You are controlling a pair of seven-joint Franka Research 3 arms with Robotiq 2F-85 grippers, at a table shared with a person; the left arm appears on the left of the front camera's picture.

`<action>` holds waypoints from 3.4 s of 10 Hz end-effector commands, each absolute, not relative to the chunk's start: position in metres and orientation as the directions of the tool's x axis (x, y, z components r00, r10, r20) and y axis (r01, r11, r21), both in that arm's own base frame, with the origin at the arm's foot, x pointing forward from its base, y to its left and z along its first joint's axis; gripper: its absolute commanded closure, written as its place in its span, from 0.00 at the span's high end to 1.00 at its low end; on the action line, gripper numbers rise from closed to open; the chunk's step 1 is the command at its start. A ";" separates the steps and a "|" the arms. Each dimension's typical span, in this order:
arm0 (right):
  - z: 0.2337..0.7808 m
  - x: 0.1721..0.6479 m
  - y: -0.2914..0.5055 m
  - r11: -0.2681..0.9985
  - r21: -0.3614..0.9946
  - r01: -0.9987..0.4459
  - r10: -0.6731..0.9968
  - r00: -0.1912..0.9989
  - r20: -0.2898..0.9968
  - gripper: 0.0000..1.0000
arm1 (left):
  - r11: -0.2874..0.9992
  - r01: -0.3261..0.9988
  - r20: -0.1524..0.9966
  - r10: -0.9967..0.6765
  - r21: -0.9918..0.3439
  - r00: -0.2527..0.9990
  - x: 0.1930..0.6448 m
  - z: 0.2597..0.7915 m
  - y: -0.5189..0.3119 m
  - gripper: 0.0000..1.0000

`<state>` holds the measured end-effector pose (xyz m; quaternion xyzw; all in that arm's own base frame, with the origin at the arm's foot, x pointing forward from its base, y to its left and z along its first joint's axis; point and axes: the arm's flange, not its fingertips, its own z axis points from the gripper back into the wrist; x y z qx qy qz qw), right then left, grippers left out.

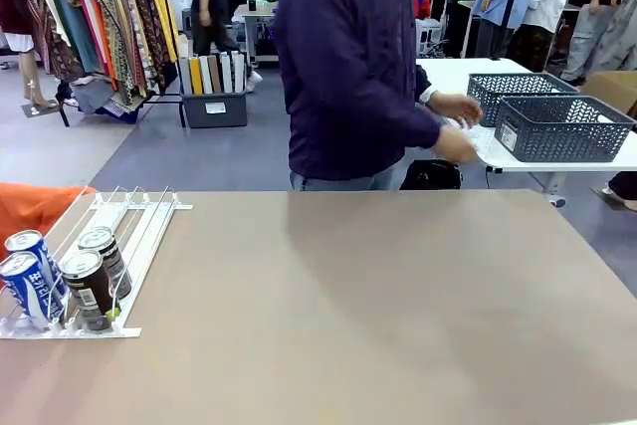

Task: Retrieve and store the cans from the dispenser.
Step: Pick up one can from the Automatic Can Dispenser and place it in the middle of the table.

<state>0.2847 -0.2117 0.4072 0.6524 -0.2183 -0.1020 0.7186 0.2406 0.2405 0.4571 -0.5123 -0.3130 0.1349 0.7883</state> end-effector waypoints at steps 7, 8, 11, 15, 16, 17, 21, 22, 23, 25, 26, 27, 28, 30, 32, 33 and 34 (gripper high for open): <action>0.425 0.274 -0.217 0.154 0.974 -0.166 -0.427 0.878 0.217 1.00 | 0.741 -0.006 0.313 0.292 -0.672 0.904 0.244 0.501 0.198 1.00; 0.425 0.274 -0.217 0.154 0.974 -0.166 -0.427 0.878 0.217 1.00 | 0.852 -0.009 0.263 0.171 -0.523 0.950 0.264 0.508 0.167 1.00; 0.425 0.274 -0.217 0.154 0.974 -0.166 -0.427 0.878 0.217 1.00 | 0.981 0.087 0.128 -0.064 -0.176 0.990 0.317 0.511 0.074 1.00; 0.425 0.274 -0.217 0.154 0.974 -0.166 -0.427 0.878 0.217 1.00 | 0.981 0.017 0.184 0.019 -0.191 0.983 0.316 0.511 0.051 1.00; 0.425 0.274 -0.217 0.154 0.974 -0.166 -0.427 0.878 0.217 1.00 | 0.981 0.017 0.184 0.019 -0.191 0.983 0.316 0.511 0.051 1.00; 0.425 0.274 -0.217 0.154 0.974 -0.166 -0.427 0.878 0.217 1.00 | 0.992 0.006 0.161 0.014 -0.126 0.987 0.328 0.505 0.037 1.00; 0.425 0.274 -0.217 0.154 0.974 -0.166 -0.427 0.878 0.217 1.00 | 0.979 -0.151 0.111 0.166 -0.134 0.980 0.351 0.466 0.050 1.00; 0.425 0.274 -0.217 0.154 0.974 -0.166 -0.427 0.878 0.217 1.00 | 0.978 -0.161 0.096 0.174 -0.131 0.980 0.355 0.459 0.050 1.00; 0.425 0.274 -0.217 0.154 0.974 -0.166 -0.427 0.878 0.217 1.00 | 0.977 -0.178 0.076 0.188 -0.119 0.979 0.360 0.450 0.051 1.00; 0.425 0.274 -0.217 0.154 0.974 -0.166 -0.427 0.878 0.217 1.00 | 0.976 -0.201 0.040 0.205 -0.084 0.978 0.368 0.436 0.051 1.00; 0.425 0.274 -0.217 0.154 0.974 -0.166 -0.427 0.878 0.217 1.00 | 0.975 -0.208 0.029 0.211 -0.083 0.977 0.373 0.426 0.052 1.00; 0.425 0.274 -0.217 0.154 0.974 -0.166 -0.427 0.878 0.217 1.00 | 0.974 -0.207 0.016 0.210 -0.091 0.978 0.375 0.420 0.051 1.00; 0.425 0.274 -0.217 0.154 0.974 -0.166 -0.427 0.878 0.217 1.00 | 0.976 -0.200 0.002 0.201 -0.086 0.980 0.376 0.415 0.050 1.00; 0.425 0.274 -0.217 0.154 0.974 -0.166 -0.427 0.878 0.217 1.00 | 0.971 -0.231 0.009 0.232 -0.066 0.973 0.380 0.408 0.051 1.00; 0.425 0.274 -0.217 0.154 0.974 -0.166 -0.427 0.878 0.217 1.00 | 0.972 -0.228 0.005 0.229 -0.063 0.973 0.380 0.406 0.050 1.00; 0.425 0.274 -0.217 0.154 0.974 -0.166 -0.427 0.878 0.217 1.00 | 0.971 -0.231 0.010 0.232 -0.065 0.973 0.381 0.406 0.050 1.00; 0.425 0.274 -0.217 0.154 0.974 -0.166 -0.427 0.878 0.217 1.00 | 0.972 -0.229 0.016 0.230 -0.061 0.973 0.381 0.407 0.050 0.42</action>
